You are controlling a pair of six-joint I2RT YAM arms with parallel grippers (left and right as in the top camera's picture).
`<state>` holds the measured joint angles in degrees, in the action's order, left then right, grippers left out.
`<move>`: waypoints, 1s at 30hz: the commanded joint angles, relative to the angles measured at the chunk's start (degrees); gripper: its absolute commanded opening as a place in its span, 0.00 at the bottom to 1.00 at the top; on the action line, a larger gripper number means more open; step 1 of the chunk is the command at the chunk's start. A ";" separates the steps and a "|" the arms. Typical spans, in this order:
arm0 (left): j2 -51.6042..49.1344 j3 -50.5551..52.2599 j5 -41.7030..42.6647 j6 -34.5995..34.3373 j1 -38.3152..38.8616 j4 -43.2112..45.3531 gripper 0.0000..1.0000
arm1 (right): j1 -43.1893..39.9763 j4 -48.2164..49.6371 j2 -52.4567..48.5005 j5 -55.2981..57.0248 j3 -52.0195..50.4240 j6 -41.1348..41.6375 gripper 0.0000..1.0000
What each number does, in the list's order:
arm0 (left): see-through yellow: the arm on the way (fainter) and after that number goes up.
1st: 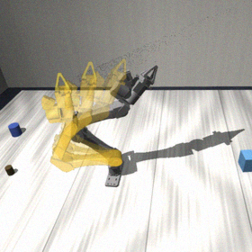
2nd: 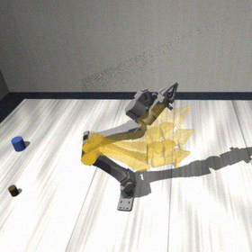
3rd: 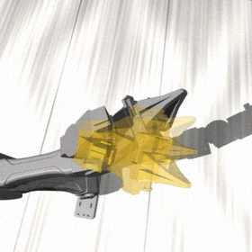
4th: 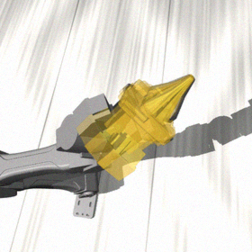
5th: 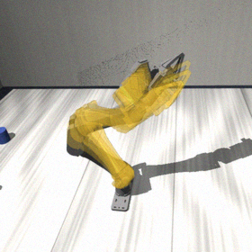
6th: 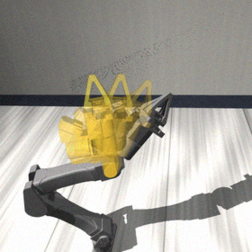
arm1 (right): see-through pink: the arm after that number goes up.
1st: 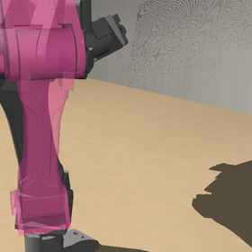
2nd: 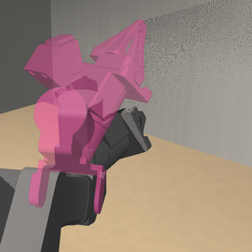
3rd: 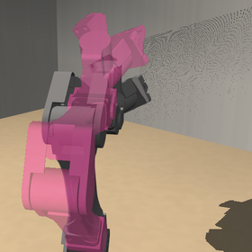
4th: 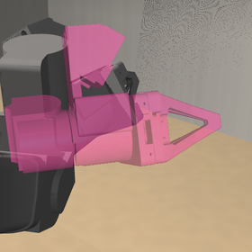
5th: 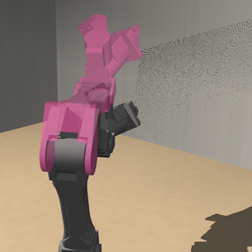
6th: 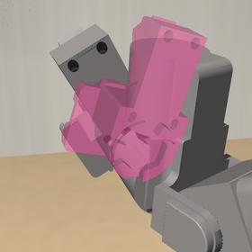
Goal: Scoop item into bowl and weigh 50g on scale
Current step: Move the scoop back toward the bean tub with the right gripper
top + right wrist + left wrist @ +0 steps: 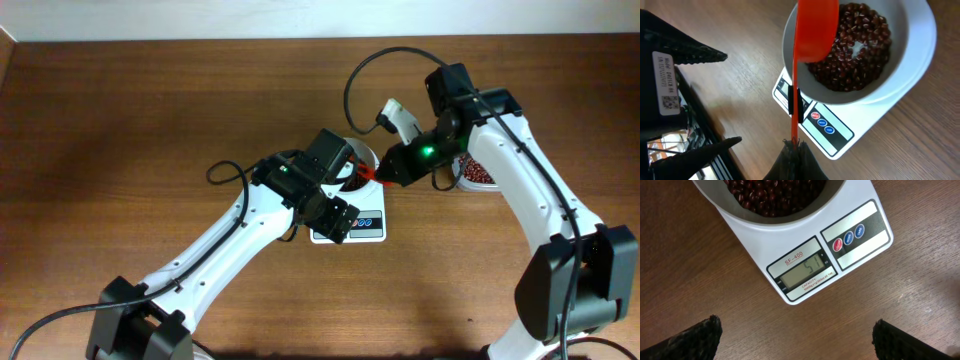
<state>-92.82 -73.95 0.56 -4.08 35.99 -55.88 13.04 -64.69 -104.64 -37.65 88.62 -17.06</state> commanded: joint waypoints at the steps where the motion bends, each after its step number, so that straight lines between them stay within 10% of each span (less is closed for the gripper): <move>1: -0.24 0.11 -0.37 0.52 0.28 0.13 0.99 | -1.62 0.15 -0.63 -1.07 0.22 -0.13 0.04; 30: -0.24 0.11 -0.37 0.52 0.28 0.13 0.99 | -5.07 -5.27 -0.63 3.89 13.60 0.94 0.04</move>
<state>-92.82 -73.97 0.56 -4.08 35.99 -55.88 6.55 -66.70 -105.06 -34.98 100.95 -16.27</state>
